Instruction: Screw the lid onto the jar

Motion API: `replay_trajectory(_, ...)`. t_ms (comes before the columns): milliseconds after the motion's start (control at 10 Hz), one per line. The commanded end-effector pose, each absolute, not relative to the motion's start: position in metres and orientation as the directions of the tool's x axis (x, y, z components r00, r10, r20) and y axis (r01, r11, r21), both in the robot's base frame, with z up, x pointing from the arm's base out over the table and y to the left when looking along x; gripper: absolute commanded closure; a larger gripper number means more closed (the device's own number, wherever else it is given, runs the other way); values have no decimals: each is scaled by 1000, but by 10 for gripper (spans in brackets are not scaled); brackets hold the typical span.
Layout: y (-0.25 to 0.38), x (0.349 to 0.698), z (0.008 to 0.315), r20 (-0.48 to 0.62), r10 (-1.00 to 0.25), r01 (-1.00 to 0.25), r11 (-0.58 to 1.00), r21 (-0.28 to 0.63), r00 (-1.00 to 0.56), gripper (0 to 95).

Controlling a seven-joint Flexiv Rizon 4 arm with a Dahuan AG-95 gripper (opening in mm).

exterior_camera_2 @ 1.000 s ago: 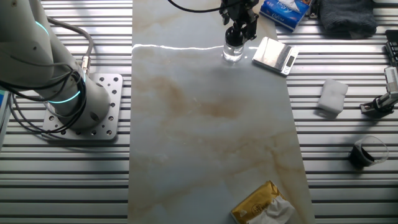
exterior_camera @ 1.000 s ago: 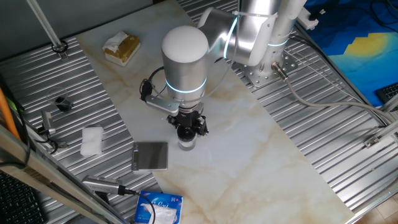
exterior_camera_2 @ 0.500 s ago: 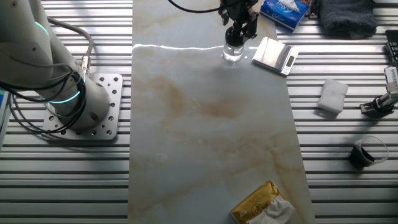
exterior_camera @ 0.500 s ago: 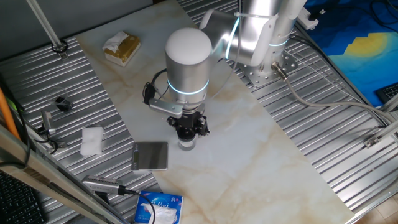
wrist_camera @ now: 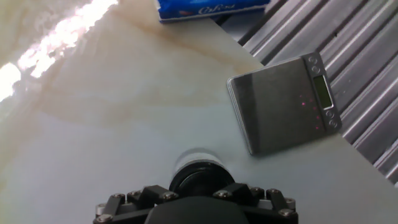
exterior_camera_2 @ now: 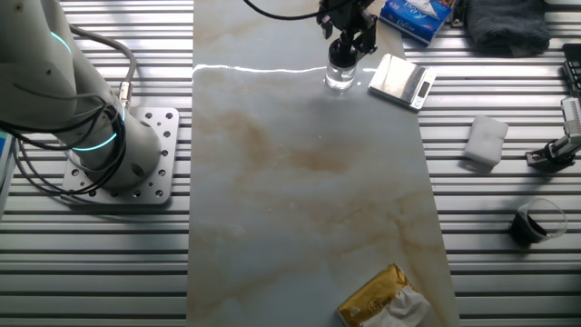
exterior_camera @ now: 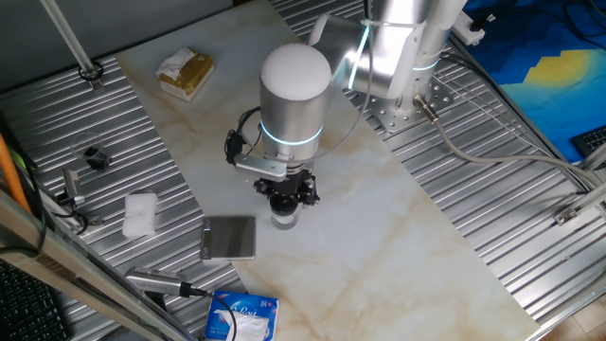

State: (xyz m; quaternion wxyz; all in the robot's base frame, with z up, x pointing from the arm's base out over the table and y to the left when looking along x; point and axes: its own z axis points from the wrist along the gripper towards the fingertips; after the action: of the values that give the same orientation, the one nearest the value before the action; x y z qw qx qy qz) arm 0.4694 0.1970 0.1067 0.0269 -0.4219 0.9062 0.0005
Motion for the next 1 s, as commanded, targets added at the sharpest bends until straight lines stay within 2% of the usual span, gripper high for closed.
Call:
replay_trajectory(100,197,469,108,-43,-761,-761,648,-4,-648,190)
replay_trajectory(1000,194,469,106,-37,-778,-778,628,6,-628,190)
